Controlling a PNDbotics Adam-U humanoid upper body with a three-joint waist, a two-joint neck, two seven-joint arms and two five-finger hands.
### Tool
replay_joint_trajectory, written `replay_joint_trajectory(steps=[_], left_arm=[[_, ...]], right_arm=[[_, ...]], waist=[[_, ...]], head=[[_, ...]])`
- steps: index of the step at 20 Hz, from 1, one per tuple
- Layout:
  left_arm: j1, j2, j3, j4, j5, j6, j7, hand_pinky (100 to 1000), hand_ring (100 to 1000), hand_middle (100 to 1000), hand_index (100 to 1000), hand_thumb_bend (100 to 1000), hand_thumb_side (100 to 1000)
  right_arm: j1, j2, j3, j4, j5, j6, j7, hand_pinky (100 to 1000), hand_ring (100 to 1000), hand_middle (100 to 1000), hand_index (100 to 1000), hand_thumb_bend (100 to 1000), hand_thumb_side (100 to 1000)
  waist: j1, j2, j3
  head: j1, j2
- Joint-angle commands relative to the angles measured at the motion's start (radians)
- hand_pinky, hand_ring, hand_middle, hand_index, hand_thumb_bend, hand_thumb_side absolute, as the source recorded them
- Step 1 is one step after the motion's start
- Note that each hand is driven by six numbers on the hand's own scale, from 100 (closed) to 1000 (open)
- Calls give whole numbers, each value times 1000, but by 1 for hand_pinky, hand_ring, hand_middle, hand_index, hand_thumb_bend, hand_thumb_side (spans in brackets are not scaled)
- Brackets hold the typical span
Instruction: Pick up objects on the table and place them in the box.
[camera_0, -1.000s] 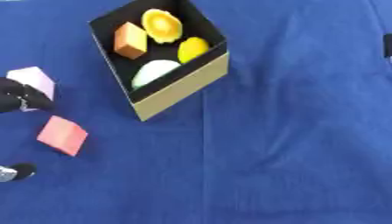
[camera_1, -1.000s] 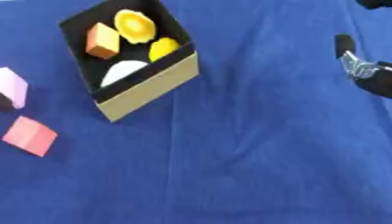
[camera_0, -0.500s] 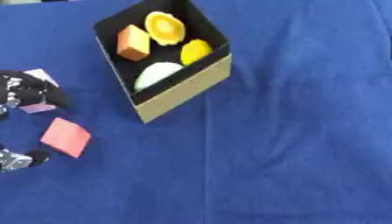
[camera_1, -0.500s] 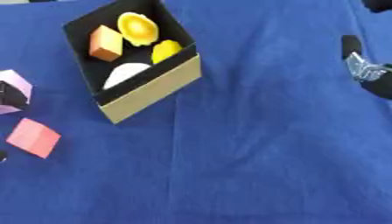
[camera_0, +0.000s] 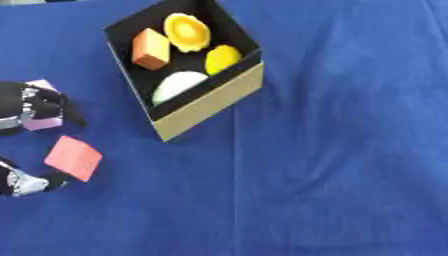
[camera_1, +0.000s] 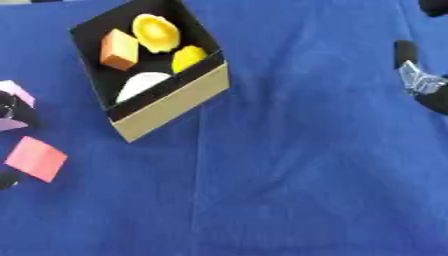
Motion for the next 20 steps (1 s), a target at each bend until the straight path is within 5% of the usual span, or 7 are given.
replay_joint_trajectory(steps=[1, 20], left_arm=[[-22, 11, 2, 20, -1, 9, -22, 863, 790, 742, 838, 464, 316], [-54, -41, -38, 202, -60, -29, -67, 855, 791, 751, 830, 441, 237]], right_arm=[[-13, -15, -11, -15, -8, -1, -7, 775, 702, 655, 754, 234, 239], [-14, 5, -16, -15, -19, -4, -27, 771, 692, 647, 748, 227, 243]], waist=[[-3, -17, -3], [-10, 0, -20]], head=[[6, -14], [22, -30]])
